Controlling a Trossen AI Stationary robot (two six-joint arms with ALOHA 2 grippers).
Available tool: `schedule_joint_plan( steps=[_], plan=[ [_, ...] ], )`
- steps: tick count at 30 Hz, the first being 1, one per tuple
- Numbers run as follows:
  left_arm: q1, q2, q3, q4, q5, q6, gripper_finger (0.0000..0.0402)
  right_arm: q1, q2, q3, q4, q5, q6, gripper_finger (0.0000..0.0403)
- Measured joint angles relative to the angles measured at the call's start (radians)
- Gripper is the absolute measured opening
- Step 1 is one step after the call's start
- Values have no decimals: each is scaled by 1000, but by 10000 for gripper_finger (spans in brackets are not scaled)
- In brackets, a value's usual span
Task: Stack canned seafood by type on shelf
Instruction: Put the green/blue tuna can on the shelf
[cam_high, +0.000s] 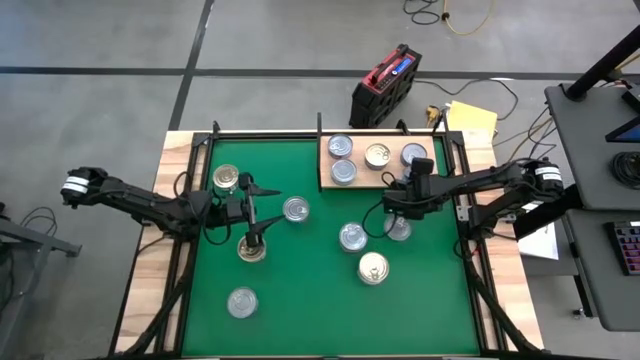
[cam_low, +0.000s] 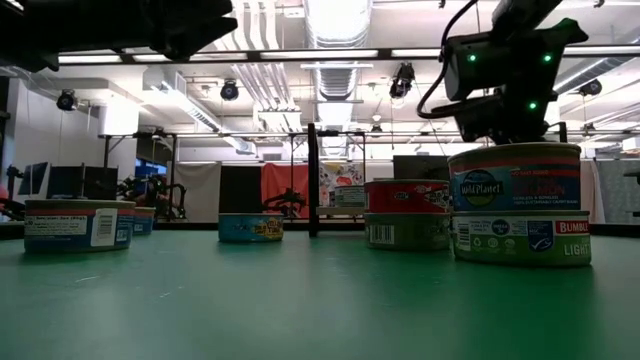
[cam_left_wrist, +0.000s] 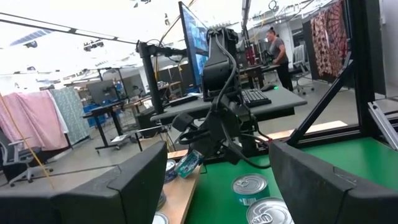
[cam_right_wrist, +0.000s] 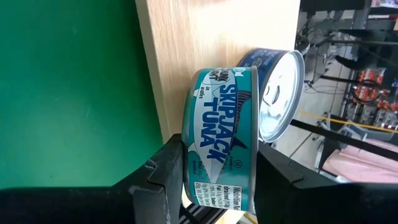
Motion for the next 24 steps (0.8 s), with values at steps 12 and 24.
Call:
schedule_joint_plan(
  steps=[12, 24],
  plan=[
    [0, 1, 0, 0, -2, 0, 266, -33, 0, 0, 34, -3, -49, 129],
    [0, 2, 0, 0, -2, 0, 266, -50, 0, -2, 37, -4, -57, 145]
  ],
)
